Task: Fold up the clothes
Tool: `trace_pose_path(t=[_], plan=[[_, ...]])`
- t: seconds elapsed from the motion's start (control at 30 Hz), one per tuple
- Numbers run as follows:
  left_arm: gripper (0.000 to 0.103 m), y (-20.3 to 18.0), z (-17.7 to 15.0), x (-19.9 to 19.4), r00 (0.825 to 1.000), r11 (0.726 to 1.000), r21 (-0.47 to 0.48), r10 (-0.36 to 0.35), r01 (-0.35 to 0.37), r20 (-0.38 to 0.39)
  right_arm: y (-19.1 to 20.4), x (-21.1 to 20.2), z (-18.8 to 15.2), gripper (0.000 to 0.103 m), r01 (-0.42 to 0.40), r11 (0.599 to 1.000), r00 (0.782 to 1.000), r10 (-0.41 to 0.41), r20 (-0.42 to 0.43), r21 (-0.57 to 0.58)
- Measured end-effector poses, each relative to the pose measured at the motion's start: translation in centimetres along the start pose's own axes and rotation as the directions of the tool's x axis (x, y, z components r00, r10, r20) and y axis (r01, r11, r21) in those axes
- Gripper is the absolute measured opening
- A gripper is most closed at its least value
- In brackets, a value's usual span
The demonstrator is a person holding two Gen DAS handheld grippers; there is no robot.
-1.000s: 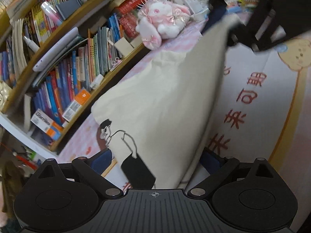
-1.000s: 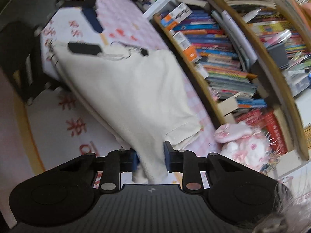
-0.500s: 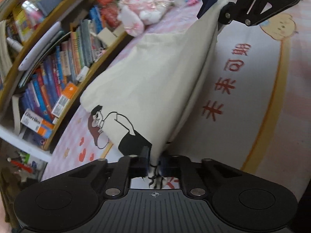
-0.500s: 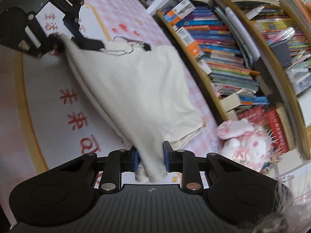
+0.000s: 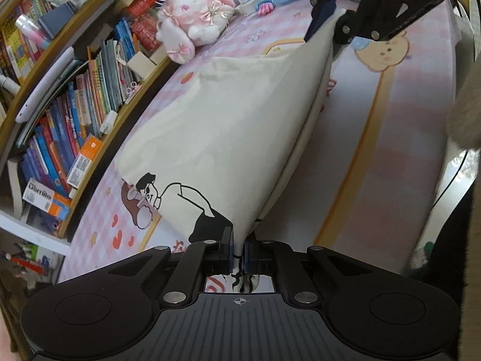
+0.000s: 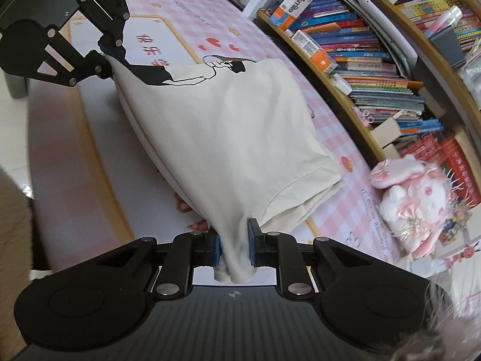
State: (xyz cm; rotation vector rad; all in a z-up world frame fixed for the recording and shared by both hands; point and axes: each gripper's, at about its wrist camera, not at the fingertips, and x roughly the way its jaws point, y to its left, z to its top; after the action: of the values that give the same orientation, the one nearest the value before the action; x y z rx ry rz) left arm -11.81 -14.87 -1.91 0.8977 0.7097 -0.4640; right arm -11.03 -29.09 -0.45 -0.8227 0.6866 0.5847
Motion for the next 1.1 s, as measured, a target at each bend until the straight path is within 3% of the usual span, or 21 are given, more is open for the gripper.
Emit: trace_pose_path(t=[0.37, 0.73, 0.9, 1.1], plan=[[0.005, -2.3, -0.8, -3.0, 0.997, 0.989, -0.130, -0.069, 0.067, -0.016, 0.7, -3.3, -1.9, 0.016, -0.112, 0.990, 0.994, 0.113, -0.004, 0.086], [0.005, -1.7, -1.2, -5.2, 0.985, 0.977, -0.135, -0.171, 0.167, -0.021, 1.9, -4.7, -2.8, 0.016, -0.228, 0.970, 0.972, 0.231, -0.036, 0.080], [0.005, 1.1, 0.2, -6.0, 0.990, 0.979, -0.147, -0.138, 0.140, 0.028, 0.8, -5.3, -2.1, 0.015, -0.217, 0.974, 0.975, 0.219, -0.022, 0.070], [0.005, 5.2, 3.0, -6.3, 0.996, 0.979, -0.199, -0.036, 0.053, 0.085, -2.6, -7.2, 0.0, 0.015, -0.113, 0.991, 0.992, 0.109, 0.061, 0.072]])
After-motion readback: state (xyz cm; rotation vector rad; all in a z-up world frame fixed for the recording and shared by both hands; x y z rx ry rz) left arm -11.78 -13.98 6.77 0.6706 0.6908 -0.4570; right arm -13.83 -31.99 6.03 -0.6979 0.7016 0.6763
